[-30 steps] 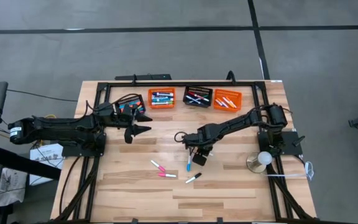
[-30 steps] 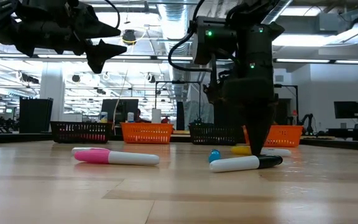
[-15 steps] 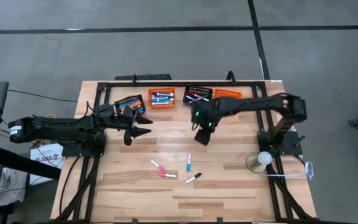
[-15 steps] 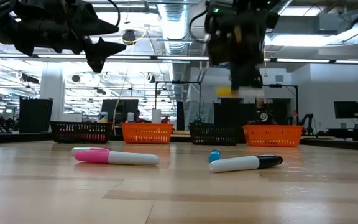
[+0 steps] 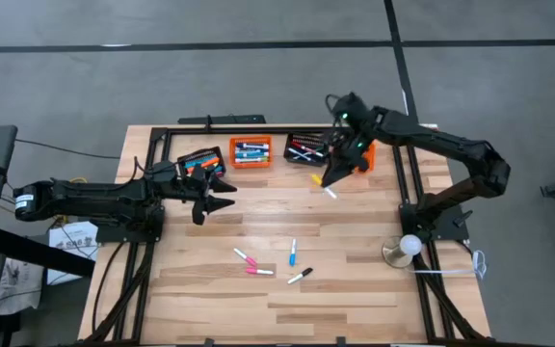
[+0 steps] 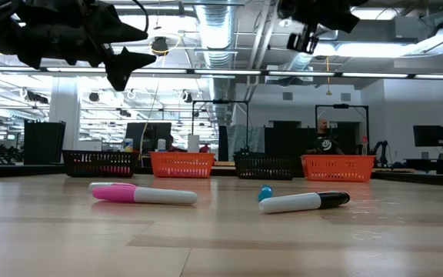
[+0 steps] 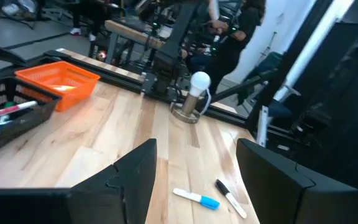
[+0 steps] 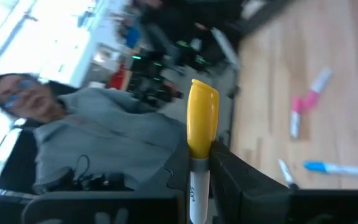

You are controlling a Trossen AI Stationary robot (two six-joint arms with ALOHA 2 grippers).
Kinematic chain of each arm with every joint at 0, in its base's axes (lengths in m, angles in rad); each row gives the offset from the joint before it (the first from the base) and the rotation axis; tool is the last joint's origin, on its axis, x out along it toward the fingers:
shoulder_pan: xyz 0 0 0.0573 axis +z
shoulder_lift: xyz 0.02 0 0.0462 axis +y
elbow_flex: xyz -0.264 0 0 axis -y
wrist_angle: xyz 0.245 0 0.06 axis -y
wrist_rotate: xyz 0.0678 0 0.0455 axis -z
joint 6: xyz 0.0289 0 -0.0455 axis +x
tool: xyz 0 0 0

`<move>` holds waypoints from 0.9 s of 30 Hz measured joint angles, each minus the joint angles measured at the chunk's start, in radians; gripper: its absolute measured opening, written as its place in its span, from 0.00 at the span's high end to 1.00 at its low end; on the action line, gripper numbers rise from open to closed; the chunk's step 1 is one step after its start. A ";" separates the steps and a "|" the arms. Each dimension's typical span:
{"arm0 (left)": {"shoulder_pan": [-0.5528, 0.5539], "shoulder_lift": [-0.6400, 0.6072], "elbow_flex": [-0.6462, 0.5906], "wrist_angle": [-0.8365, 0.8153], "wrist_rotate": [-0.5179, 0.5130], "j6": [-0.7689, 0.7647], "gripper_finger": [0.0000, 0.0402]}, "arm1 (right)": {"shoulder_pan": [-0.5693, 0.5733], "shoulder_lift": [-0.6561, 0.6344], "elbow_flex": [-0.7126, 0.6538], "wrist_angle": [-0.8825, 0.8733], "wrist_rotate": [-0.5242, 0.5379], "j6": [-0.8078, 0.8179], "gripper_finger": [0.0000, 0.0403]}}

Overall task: Pick & Place Markers
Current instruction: Put the small yellow highlighter pen into the right orange bin

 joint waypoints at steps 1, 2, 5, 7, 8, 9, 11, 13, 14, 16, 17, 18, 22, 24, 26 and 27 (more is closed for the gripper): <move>0.000 0.000 0.000 0.000 -0.012 0.000 0.45 | -0.014 -0.011 0.000 0.018 -0.033 0.000 0.93; 0.000 0.000 0.000 0.000 -0.022 0.000 0.45 | -0.027 -0.019 0.000 0.036 -0.067 0.000 0.94; 0.000 0.000 0.000 0.000 -0.066 -0.001 0.45 | -0.061 -0.041 0.000 0.085 -0.153 0.000 0.93; 0.000 0.000 0.000 0.004 -0.094 0.000 0.45 | -0.079 -0.052 0.000 0.116 -0.186 0.000 0.92; 0.000 0.000 0.000 0.006 -0.104 0.000 0.45 | -0.086 -0.056 0.000 0.127 -0.196 0.000 0.91; 0.000 0.000 0.000 0.007 -0.115 0.000 0.45 | -0.094 -0.058 0.000 0.137 -0.200 0.000 0.91; 0.000 0.000 0.000 0.007 -0.129 0.000 0.45 | -0.105 -0.059 0.000 0.145 -0.210 0.000 0.92; 0.000 0.000 0.001 0.008 -0.141 0.000 0.45 | -0.117 -0.056 0.000 0.146 -0.226 0.000 0.92; 0.000 0.000 0.001 0.008 -0.143 0.000 0.45 | -0.121 -0.055 0.000 0.145 -0.227 0.000 0.93; 0.000 0.000 0.001 0.008 -0.146 0.000 0.45 | -0.125 -0.055 0.000 0.143 -0.224 -0.001 0.92; 0.000 0.000 0.001 0.008 -0.146 0.000 0.45 | -0.130 -0.055 0.000 0.143 -0.216 -0.001 0.92; 0.000 0.000 0.001 0.008 -0.146 0.000 0.45 | -0.134 -0.055 0.000 0.142 -0.198 -0.001 0.92; 0.000 0.000 0.001 0.008 -0.146 0.001 0.45 | -0.167 -0.055 0.000 0.140 -0.047 -0.036 0.92; 0.000 0.000 0.001 0.008 -0.146 0.001 0.45 | -0.190 -0.055 0.000 0.126 0.060 -0.078 0.93; 0.000 0.000 0.001 0.008 -0.146 0.000 0.45 | -0.214 -0.055 0.000 0.085 0.181 -0.131 0.93; 0.000 0.000 0.001 0.008 -0.146 0.000 0.45 | -0.225 -0.055 0.000 0.054 0.244 -0.159 0.93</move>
